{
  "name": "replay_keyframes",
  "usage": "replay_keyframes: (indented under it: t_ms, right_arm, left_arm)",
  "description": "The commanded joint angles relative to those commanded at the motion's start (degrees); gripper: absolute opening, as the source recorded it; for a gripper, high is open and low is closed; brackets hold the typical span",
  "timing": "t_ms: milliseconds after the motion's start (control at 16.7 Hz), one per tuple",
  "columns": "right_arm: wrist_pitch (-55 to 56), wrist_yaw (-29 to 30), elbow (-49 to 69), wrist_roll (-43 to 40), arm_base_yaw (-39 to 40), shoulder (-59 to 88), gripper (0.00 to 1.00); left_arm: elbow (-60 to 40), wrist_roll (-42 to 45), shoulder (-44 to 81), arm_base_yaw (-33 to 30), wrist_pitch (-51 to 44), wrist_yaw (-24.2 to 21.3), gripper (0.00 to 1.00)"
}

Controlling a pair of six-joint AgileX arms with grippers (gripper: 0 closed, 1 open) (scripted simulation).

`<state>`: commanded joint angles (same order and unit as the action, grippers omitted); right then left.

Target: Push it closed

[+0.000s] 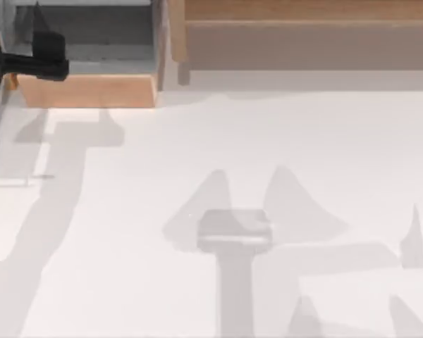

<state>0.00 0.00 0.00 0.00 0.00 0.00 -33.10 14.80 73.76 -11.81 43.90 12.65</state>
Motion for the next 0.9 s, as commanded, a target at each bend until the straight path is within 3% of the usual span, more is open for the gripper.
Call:
replay_keyframes:
  t_ms: [600, 900]
  right_arm:
    - [0.0, 0.0, 0.0, 0.0, 0.0, 0.0, 1.0]
    - [0.0, 0.0, 0.0, 0.0, 0.0, 0.0, 1.0]
  left_arm:
    - [6.08, 41.84, 16.54, 37.76, 29.16, -34.56, 1.0]
    - [8.38, 62.1, 27.82, 50.59, 39.92, -48.11, 1.0]
